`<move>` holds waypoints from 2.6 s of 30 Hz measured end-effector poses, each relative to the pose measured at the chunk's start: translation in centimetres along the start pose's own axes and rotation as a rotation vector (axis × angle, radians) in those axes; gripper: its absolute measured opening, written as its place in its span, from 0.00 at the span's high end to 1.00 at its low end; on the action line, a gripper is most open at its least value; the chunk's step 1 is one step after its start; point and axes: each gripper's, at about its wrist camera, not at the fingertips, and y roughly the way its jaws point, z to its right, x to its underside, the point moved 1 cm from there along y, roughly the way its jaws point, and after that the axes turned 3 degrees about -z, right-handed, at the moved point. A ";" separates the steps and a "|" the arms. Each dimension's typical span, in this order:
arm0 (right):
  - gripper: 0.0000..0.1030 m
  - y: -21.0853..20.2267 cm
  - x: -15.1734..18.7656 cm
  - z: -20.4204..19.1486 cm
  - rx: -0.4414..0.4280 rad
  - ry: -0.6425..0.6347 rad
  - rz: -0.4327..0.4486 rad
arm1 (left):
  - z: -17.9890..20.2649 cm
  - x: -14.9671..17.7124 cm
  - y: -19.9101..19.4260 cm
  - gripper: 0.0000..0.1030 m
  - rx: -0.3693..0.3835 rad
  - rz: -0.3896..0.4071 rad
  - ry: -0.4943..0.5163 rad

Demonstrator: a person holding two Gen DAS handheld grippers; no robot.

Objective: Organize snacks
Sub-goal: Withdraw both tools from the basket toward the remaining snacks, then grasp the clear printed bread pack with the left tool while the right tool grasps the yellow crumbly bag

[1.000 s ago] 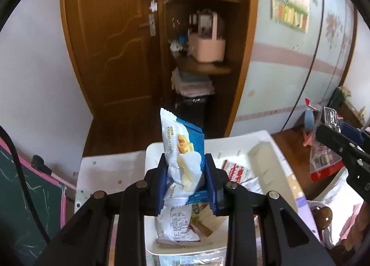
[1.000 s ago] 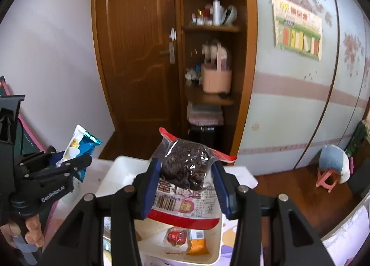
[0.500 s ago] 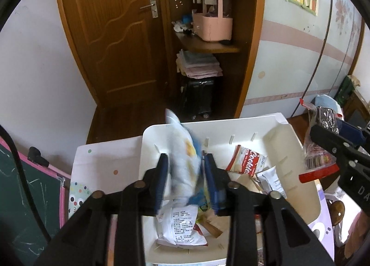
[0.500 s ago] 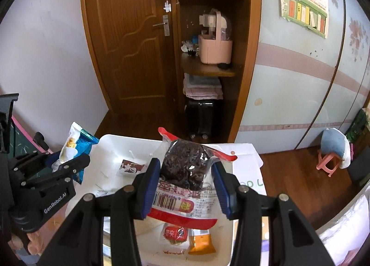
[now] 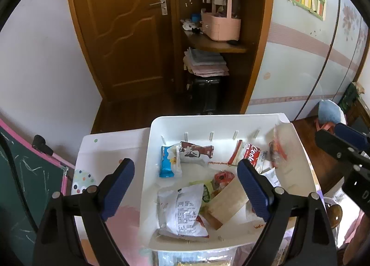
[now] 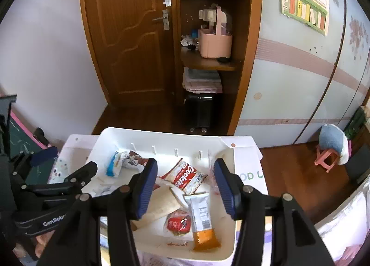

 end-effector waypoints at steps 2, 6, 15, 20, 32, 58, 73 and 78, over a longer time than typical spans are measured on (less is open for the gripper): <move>0.49 -1.0 0.1 0.1 0.003 0.001 0.006 | -0.1 0.1 -0.8 0.13 -0.002 0.008 -0.003; 0.49 -2.8 0.4 0.3 0.008 0.002 0.017 | -0.4 0.5 -3.3 0.13 -0.003 0.030 -0.014; 0.48 -9.5 1.5 0.4 0.015 -0.006 0.074 | -1.5 2.1 -10.0 0.13 -0.008 0.092 -0.024; 0.38 -13.4 2.9 0.5 0.027 -0.009 0.119 | -2.3 3.2 -14.0 0.13 0.002 0.133 -0.032; 0.31 -17.0 7.9 1.5 -0.015 -0.014 0.110 | -2.7 9.4 -18.6 0.13 0.060 0.133 0.004; 0.30 -6.0 22.6 6.6 -0.072 0.220 -0.184 | 7.4 21.1 -7.6 0.11 0.213 -0.002 0.076; 0.30 3.0 23.3 7.8 -0.126 0.347 -0.321 | 11.1 22.1 1.9 0.11 0.211 -0.164 0.146; 0.30 4.4 22.8 6.2 -0.068 0.270 -0.346 | 11.8 22.3 2.3 0.11 0.221 -0.165 0.181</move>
